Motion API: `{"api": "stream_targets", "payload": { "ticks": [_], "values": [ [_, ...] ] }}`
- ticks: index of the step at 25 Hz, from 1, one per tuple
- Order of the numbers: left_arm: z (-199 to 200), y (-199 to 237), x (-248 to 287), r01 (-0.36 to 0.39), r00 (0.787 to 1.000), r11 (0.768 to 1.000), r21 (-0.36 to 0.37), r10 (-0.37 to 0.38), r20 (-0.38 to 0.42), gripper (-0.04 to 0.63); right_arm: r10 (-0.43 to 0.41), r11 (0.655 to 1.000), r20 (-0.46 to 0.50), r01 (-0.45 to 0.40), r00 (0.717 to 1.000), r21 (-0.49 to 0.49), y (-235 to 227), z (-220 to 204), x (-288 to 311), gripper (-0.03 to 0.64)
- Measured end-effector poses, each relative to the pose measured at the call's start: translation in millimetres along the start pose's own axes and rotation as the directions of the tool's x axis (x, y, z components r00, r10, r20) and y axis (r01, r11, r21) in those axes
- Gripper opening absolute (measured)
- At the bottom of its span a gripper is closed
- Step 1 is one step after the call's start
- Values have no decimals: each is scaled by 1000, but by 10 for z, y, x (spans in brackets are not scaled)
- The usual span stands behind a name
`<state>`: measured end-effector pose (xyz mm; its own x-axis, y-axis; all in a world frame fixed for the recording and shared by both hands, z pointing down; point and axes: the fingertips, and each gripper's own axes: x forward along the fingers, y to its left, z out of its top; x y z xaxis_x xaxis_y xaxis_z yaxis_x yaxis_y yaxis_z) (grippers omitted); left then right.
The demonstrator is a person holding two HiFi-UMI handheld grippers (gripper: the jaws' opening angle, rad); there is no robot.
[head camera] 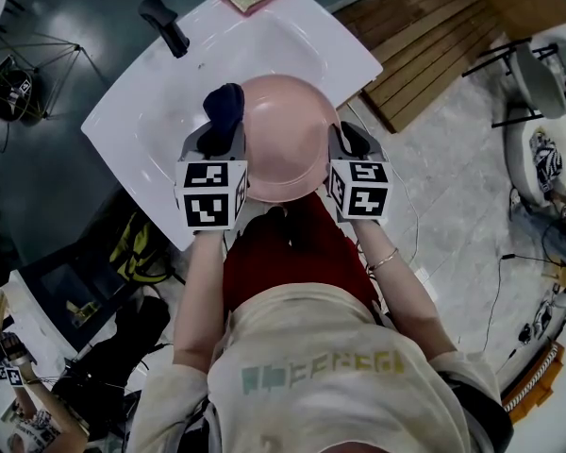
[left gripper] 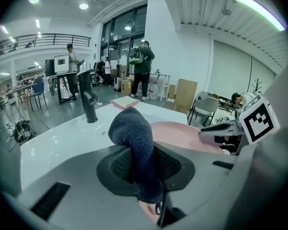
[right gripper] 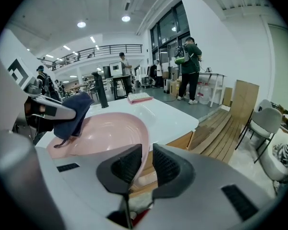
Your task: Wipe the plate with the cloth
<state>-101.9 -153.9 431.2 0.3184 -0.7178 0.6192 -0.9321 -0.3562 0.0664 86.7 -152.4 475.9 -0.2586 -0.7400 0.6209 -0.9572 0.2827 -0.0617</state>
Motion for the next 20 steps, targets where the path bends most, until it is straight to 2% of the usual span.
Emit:
{"api": "stream_targets", "payload": {
  "ticks": [7, 20],
  "values": [
    [19, -5, -5, 14, 1000, 1000, -22, -13, 21, 80, -2, 1000, 42, 1, 999, 19, -8, 68, -34, 86],
    [215, -38, -128, 50, 988, 998, -33, -44, 145, 80, -9, 999, 210, 0, 978, 41, 30, 480, -432, 84]
  ]
}}
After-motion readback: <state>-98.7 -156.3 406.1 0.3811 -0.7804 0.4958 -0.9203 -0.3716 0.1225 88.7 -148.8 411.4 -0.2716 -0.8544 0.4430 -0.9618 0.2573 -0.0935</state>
